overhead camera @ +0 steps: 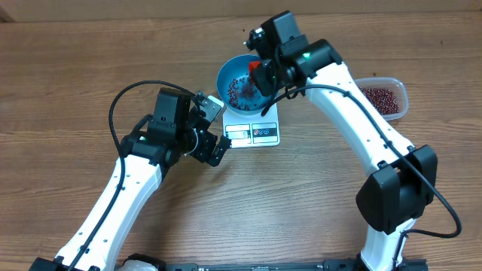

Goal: Scoop item into bowl and weigh 150g on scale
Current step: 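Tip the scoop to pour the beans into the blue bowl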

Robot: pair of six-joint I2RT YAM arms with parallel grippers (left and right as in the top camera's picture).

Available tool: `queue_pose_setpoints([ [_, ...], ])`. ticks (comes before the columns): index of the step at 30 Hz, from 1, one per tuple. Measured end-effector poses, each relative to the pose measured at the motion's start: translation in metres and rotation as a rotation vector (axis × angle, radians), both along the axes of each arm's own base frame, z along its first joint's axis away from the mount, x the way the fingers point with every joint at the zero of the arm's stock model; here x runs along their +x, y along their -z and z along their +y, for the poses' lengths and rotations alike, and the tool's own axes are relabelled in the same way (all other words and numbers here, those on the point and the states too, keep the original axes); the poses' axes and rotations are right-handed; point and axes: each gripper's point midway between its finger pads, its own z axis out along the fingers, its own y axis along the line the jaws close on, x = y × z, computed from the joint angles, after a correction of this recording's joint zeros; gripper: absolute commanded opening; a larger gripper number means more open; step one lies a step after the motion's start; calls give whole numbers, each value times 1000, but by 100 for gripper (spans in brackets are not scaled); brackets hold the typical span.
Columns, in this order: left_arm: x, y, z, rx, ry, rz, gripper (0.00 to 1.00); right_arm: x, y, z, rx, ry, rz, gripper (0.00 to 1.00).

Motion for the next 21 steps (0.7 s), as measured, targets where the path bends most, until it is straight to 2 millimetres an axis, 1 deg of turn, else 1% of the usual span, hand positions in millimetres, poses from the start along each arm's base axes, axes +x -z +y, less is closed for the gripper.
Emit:
queue_pose_setpoints([
  [7, 0, 0, 0, 0, 0, 0, 99, 0, -4, 5, -105, -35, -68, 4],
  [10, 0, 0, 0, 0, 0, 0, 100, 1, -4, 2, -125, -33, -78, 4],
  [16, 0, 0, 0, 0, 0, 0, 100, 2, -4, 0, -141, -31, -87, 4],
  [21, 0, 0, 0, 0, 0, 0, 100, 1, -4, 3, -122, -42, -78, 4],
])
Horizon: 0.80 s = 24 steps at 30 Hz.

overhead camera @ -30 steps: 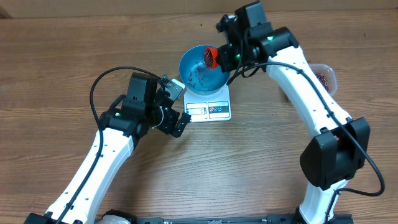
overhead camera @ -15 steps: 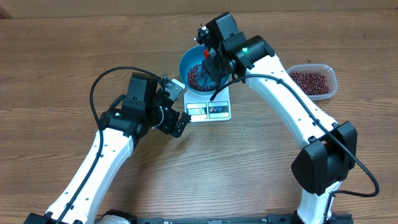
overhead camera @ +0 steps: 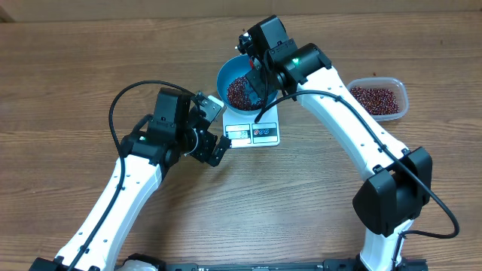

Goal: Scoop item into bowl and weigh 150g on scale
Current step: 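Tip the scoop to pour the beans into the blue bowl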

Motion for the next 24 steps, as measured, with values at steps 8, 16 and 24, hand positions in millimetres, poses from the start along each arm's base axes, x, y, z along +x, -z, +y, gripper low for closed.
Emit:
queue_pose_setpoints([
  [8, 0, 0, 0, 0, 0, 0, 100, 3, -1, -4, 66, 10, 28, 4],
  [16, 0, 0, 0, 0, 0, 0, 100, 4, -1, -10, 46, -16, 26, 4],
  [24, 0, 0, 0, 0, 0, 0, 100, 0, -1, -3, -3, -77, 6, 4],
])
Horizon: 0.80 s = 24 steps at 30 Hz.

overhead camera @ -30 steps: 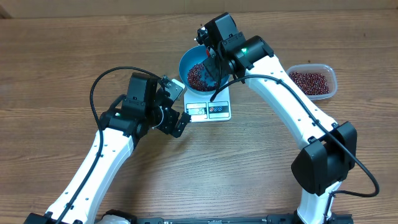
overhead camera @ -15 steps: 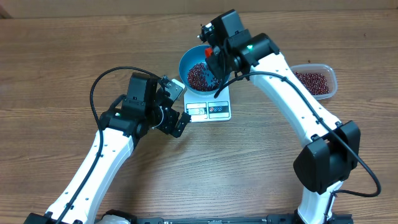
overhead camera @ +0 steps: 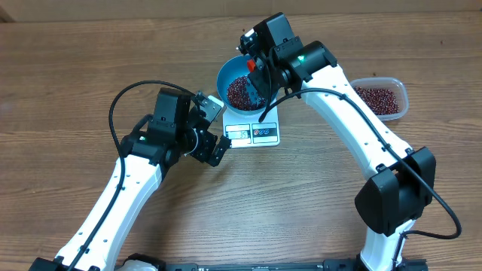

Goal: Scoop item into bowl and weigh 150g on scale
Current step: 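Tip the scoop to pour the beans into the blue bowl, then move the empty scoop with the right gripper back to the bean tub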

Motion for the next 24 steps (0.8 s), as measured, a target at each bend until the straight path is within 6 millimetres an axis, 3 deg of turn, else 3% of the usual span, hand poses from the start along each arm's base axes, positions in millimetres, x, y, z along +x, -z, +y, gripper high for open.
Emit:
queue_pose_setpoints([
  [10, 0, 0, 0, 0, 0, 0, 100, 3, -1, -3, -42, -42, -27, 4],
  [16, 0, 0, 0, 0, 0, 0, 99, 7, -4, -6, 19, -2, -9, 4],
  [21, 0, 0, 0, 0, 0, 0, 100, 24, -31, -33, 129, 91, -8, 4],
  [24, 0, 0, 0, 0, 0, 0, 99, 32, -54, -58, 187, 160, -15, 4],
])
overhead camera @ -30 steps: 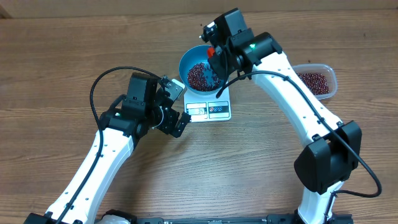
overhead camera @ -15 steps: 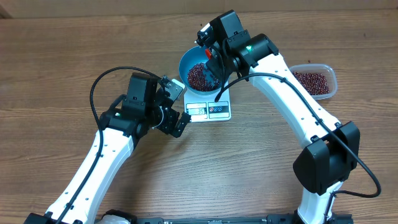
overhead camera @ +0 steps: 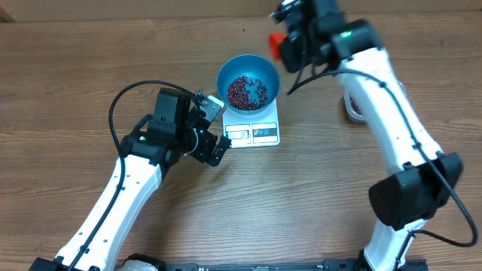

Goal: Scoop item into bowl and weigh 150g on scale
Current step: 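Move the empty scoop with the right gripper back to the bean tub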

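A blue bowl (overhead camera: 248,81) holding dark red beans stands on the white scale (overhead camera: 254,133) at the table's middle. My right gripper (overhead camera: 288,44) is up and to the right of the bowl, clear of its rim, shut on a red scoop (overhead camera: 277,40). What the scoop carries cannot be seen. My left gripper (overhead camera: 215,126) rests at the scale's left edge, open, with nothing between its fingers. The scale's display is too small to read.
A clear tub of red beans (overhead camera: 352,107) lies at the right, mostly hidden under my right arm. The wooden table (overhead camera: 90,68) extends left of the bowl. A black cable loops above my left arm (overhead camera: 128,94).
My right gripper with the red scoop was over the bowl's right side; it now sits up and to the right, away from the bowl. The right arm covers the bean tub. The left arm is unchanged.
My right gripper first held the scoop over the bowl, which had few beans. At the two later moments it stayed over the bowl and the bean pile was larger. Now the scoop is away to the right and the bowl keeps its beans.
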Robot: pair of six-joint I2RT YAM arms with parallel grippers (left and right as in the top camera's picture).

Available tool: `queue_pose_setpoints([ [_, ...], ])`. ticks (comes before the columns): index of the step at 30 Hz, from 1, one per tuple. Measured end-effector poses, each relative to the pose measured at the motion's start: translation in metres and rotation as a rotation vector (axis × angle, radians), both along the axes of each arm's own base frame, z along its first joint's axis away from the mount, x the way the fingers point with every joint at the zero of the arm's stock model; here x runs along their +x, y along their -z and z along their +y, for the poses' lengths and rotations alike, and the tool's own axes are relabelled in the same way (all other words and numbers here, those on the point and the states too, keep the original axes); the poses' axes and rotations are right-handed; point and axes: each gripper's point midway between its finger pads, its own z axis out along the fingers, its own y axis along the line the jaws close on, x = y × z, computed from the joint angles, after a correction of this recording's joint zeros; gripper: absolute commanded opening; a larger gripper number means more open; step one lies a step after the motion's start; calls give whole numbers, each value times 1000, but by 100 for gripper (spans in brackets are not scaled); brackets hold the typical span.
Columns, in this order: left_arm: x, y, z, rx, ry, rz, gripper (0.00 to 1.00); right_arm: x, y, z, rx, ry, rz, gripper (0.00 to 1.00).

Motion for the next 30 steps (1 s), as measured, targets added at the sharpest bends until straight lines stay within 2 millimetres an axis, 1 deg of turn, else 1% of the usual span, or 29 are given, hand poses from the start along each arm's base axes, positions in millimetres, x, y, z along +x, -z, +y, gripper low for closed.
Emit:
queue_pose_setpoints([
  [2, 0, 0, 0, 0, 0, 0, 100, 2, -14, -21, 31, 50, 4, 4],
  [3, 0, 0, 0, 0, 0, 0, 100, 2, -22, -37, 45, 85, 8, 4],
  [5, 0, 0, 0, 0, 0, 0, 100, 0, -30, -61, 60, 137, 23, 4],
  [6, 0, 0, 0, 0, 0, 0, 100, -2, -33, -78, 66, 172, 34, 4],
  [7, 0, 0, 0, 0, 0, 0, 100, -4, -33, -90, 68, 197, 45, 4],
  [11, 0, 0, 0, 0, 0, 0, 100, -22, -22, -156, 70, 344, 153, 4],
  [16, 0, 0, 0, 0, 0, 0, 100, -43, -10, -210, 35, 475, 245, 4],
  [19, 0, 0, 0, 0, 0, 0, 100, -52, -2, -231, -6, 527, 283, 4],
  [20, 0, 0, 0, 0, 0, 0, 100, -54, 2, -235, -18, 536, 294, 4],
  [23, 0, 0, 0, 0, 0, 0, 100, -58, 20, -243, -60, 556, 343, 4],
  [27, 0, 0, 0, 0, 0, 0, 100, -58, 46, -252, -113, 566, 396, 4],
  [30, 0, 0, 0, 0, 0, 0, 99, -59, 62, -256, -148, 552, 435, 4],
])
